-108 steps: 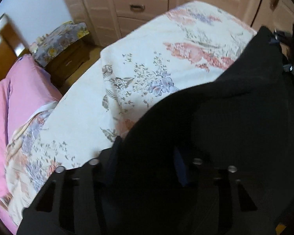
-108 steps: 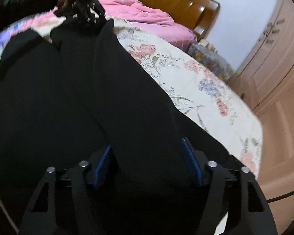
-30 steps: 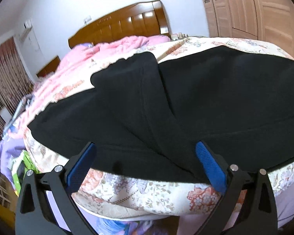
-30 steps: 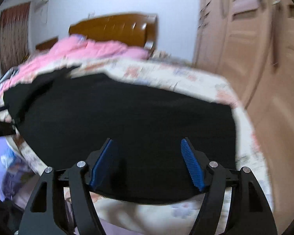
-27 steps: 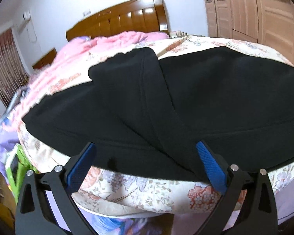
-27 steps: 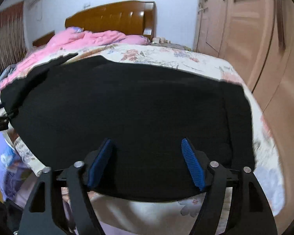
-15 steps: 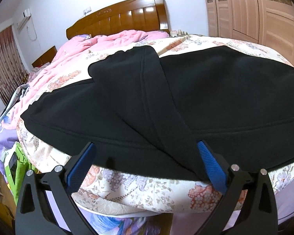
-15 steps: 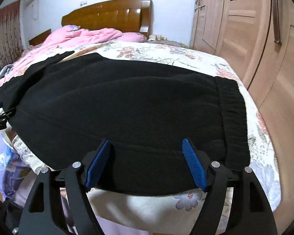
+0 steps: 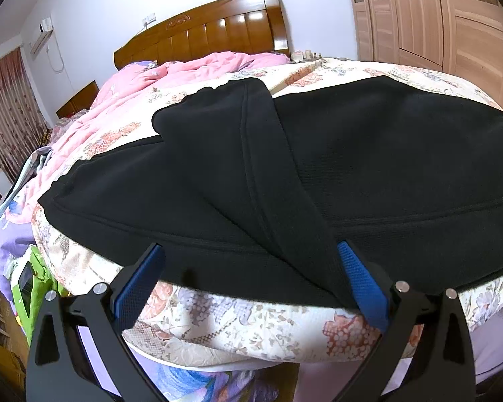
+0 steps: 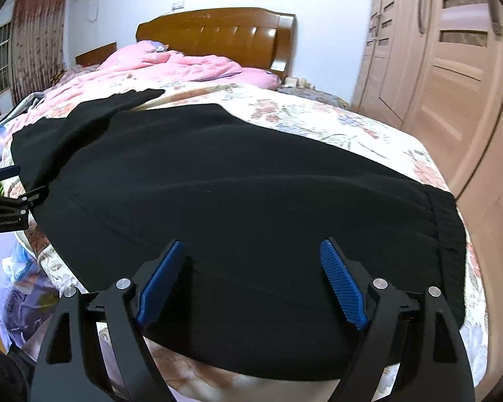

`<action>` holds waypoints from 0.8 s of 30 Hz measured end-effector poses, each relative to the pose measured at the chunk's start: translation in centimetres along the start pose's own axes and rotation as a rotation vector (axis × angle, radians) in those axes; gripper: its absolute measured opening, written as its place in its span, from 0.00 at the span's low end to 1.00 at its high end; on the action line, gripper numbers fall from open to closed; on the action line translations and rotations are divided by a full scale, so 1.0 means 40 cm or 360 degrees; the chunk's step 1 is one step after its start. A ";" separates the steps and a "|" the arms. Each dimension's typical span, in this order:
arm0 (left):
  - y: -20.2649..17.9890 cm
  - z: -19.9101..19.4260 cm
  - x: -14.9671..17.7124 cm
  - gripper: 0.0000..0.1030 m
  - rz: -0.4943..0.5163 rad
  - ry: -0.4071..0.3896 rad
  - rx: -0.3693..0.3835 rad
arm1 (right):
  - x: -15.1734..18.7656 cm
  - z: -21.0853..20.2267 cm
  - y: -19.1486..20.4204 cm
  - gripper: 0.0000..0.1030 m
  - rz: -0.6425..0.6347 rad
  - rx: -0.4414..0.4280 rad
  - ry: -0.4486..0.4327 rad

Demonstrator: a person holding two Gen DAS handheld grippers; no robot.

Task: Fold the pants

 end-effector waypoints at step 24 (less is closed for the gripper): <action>0.015 0.003 0.001 0.99 -0.0019 0.0022 0.0048 | -0.048 -0.008 -0.030 0.84 0.0139 -0.0127 0.0037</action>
Point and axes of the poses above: each gripper's, at about its wrist camera, not at the fingertips, and z roughly the way its jaws point, y to its left, x to its underside, the point moved 1 cm from there along z, roughly the way its jaws point, and after that the axes turned 3 degrees about -x, right-handed, at the moved point
